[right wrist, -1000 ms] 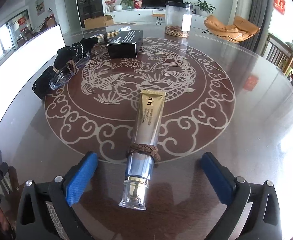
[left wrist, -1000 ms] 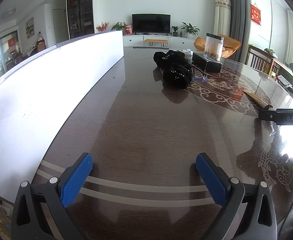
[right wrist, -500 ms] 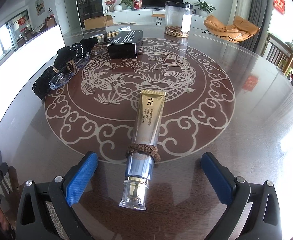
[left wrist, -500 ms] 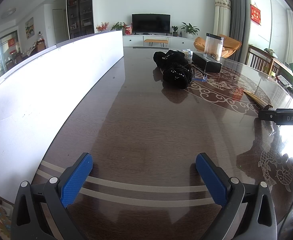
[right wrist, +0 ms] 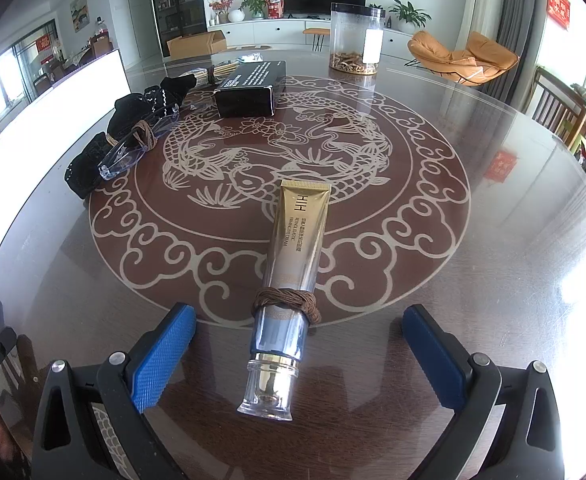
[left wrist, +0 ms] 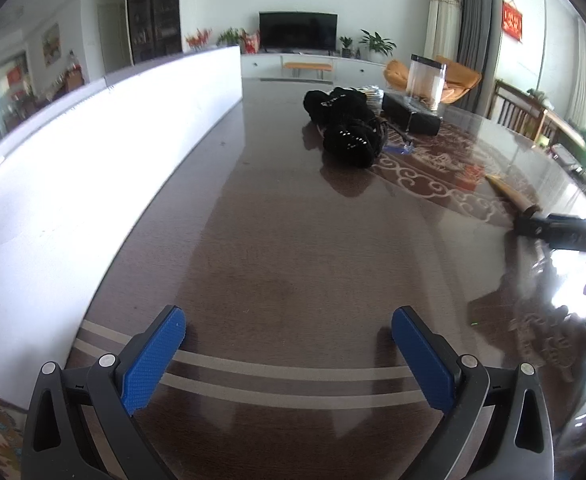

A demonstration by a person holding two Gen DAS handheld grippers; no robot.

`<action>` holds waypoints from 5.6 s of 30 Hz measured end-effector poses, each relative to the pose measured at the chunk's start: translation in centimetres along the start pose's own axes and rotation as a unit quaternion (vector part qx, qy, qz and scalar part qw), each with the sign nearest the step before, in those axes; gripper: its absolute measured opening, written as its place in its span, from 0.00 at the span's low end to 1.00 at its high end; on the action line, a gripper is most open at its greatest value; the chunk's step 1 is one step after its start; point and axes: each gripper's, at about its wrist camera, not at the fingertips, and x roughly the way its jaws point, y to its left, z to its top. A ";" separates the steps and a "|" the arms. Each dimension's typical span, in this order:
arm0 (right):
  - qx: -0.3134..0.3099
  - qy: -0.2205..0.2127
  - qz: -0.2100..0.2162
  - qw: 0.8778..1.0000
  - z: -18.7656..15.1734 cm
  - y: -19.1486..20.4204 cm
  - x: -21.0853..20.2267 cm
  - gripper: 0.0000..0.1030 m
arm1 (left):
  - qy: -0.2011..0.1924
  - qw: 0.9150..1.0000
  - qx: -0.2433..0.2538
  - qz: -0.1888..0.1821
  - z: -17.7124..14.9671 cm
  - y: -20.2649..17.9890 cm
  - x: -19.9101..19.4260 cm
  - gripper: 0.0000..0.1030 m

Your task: Organize objects

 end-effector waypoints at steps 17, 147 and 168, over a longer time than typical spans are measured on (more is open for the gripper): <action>-0.022 -0.002 0.012 1.000 0.0 0.8 0.1 1.00 | 0.057 0.996 -0.006 -0.065 14.7 -3.5 11.0 0.76; 0.002 0.001 -0.005 1.000 0.0 -1.0 0.2 1.00 | 0.059 0.998 0.018 0.024 6.3 -2.6 5.8 0.98; 0.004 -0.005 -0.004 1.000 -0.1 -0.9 0.1 1.00 | 0.063 0.997 0.017 0.028 6.5 -2.5 6.1 1.00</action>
